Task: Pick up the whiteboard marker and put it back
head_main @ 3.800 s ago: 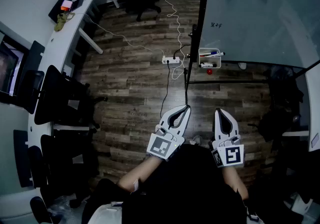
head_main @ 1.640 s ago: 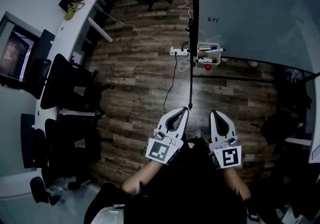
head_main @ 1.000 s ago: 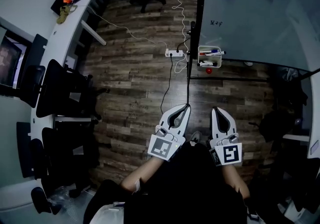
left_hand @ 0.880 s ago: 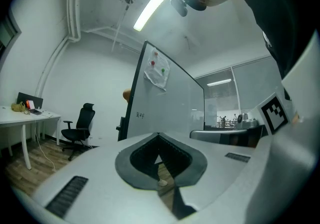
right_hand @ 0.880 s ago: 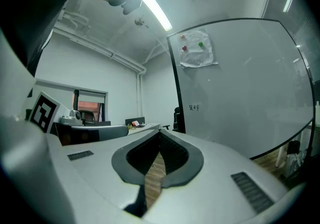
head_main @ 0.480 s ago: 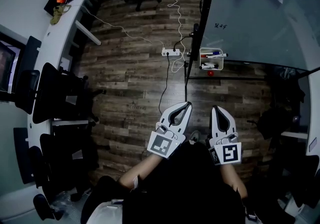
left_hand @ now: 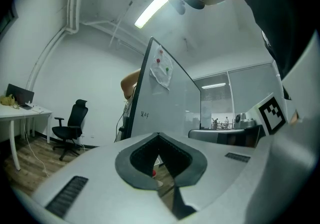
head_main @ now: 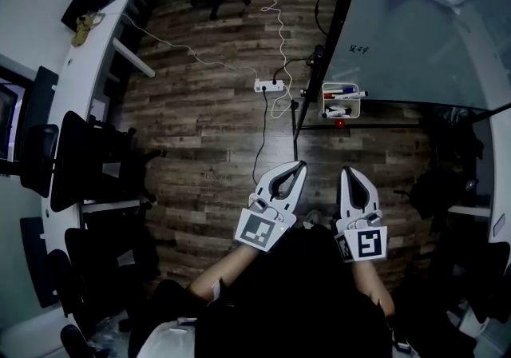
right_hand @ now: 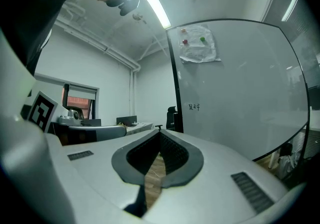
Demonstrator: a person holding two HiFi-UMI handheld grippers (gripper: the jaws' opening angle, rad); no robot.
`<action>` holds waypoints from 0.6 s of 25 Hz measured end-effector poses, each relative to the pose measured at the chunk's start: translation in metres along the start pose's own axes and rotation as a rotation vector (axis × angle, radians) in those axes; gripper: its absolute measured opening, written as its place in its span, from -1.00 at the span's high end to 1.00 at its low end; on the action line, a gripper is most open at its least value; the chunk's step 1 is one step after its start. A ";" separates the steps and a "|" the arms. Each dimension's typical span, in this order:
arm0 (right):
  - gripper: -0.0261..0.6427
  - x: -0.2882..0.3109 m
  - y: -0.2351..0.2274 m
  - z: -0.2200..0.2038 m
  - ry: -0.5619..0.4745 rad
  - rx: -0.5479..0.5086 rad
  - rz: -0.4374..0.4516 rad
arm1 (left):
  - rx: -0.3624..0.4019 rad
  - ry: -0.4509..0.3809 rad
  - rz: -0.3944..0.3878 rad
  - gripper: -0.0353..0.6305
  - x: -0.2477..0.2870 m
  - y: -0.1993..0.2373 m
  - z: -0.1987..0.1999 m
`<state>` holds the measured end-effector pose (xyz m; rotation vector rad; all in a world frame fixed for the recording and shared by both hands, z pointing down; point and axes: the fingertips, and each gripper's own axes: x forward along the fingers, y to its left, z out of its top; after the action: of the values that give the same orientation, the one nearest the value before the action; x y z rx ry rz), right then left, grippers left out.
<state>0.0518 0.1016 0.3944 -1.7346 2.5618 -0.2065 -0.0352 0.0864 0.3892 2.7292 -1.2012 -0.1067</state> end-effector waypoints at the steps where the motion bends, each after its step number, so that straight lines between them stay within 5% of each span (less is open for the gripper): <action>1: 0.88 0.003 0.001 0.003 -0.009 -0.002 -0.003 | -0.002 -0.001 -0.003 0.88 0.000 0.003 0.000; 15: 0.88 0.015 0.021 -0.003 0.009 -0.045 -0.048 | -0.032 0.011 -0.057 0.88 -0.010 0.029 -0.003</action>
<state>0.0267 0.0956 0.3956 -1.8160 2.5524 -0.1592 -0.0624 0.0753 0.3974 2.7331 -1.1090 -0.1162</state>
